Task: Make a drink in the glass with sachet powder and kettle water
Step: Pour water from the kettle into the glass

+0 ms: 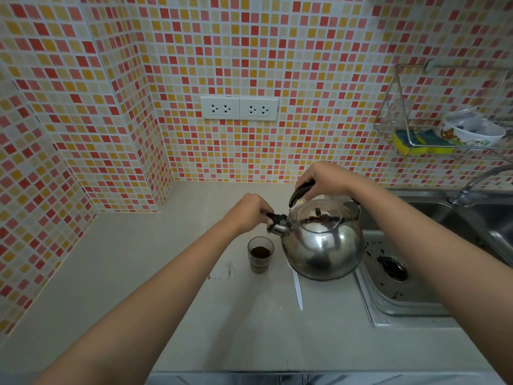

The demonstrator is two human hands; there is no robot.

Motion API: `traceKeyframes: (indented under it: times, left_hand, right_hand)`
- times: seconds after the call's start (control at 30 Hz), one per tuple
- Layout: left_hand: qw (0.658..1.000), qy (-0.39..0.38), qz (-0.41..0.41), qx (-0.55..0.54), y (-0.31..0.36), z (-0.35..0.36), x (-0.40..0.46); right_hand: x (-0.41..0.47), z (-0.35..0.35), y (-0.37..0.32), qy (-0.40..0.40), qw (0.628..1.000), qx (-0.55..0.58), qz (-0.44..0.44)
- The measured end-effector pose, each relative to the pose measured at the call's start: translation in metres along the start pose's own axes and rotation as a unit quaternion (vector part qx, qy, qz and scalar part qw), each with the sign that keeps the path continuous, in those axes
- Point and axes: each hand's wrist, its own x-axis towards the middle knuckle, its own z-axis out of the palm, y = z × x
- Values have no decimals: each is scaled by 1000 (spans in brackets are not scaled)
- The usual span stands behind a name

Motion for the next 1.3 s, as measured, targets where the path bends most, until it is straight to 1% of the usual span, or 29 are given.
traceKeyframes:
  times: [0.23,0.4,0.57,0.8,0.97,1.03,1.23,1.3]
  left_hand:
    - [996,48,-3,-70,13,-14,28]
    - [996,49,-23,-71,21,-21,61]
    - [995,49,-67,-60,20,-15,92]
    - [991,52,-116,-48,12,1,126]
    - [988,45,-145,-40,0,15,144]
    - [985,39,-160,-49,-5,20,148]
    - [982,50,-173,-60,-14,28,159]
    - [981,50,-174,-63,-16,30,163]
  right_hand:
    - [4,-19,29,49,998,42,18]
    - [18,-19,57,90,991,85,40]
    - [44,-2,82,110,983,129,72]
    - [75,21,106,120,974,174,81]
    - [93,29,116,85,979,165,82]
    - [99,32,116,82,979,166,89]
    - [109,36,119,87,976,174,101]
    - [110,34,119,77,977,169,101]
